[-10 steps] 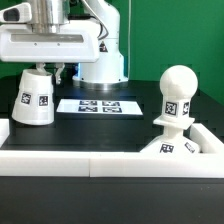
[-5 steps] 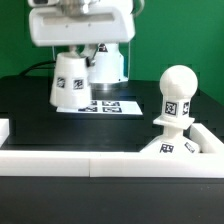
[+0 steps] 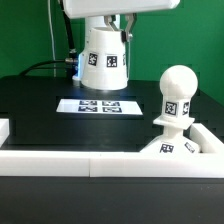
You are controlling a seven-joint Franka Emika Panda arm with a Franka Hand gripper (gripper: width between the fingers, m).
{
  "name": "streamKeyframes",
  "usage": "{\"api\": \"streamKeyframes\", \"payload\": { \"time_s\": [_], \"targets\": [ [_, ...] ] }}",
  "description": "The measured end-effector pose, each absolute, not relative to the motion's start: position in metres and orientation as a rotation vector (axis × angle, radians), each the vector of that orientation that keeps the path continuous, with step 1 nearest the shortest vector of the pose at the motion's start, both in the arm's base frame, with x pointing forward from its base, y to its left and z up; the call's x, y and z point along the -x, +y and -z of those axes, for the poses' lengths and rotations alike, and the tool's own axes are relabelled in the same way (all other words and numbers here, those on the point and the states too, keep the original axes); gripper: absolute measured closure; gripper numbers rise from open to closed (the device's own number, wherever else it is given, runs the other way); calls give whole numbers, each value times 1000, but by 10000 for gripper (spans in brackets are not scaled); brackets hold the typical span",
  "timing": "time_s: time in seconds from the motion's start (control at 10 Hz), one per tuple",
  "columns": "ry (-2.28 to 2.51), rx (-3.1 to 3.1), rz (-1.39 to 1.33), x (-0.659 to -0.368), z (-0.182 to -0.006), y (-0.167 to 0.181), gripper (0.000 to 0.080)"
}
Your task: Assemble lamp
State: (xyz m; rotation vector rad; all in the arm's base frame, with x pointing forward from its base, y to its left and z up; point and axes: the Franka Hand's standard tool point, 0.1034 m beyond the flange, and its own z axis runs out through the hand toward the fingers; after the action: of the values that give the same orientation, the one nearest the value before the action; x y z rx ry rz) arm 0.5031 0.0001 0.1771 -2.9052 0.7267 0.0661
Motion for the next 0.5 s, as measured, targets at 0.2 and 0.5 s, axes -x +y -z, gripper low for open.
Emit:
{"api": "streamKeyframes", "payload": {
  "time_s": [0.2,0.5],
  "targets": [
    [725,2906,-68,-503,-177,1,755],
    [805,2876,-37,-524,-197,24,755]
  ]
}}
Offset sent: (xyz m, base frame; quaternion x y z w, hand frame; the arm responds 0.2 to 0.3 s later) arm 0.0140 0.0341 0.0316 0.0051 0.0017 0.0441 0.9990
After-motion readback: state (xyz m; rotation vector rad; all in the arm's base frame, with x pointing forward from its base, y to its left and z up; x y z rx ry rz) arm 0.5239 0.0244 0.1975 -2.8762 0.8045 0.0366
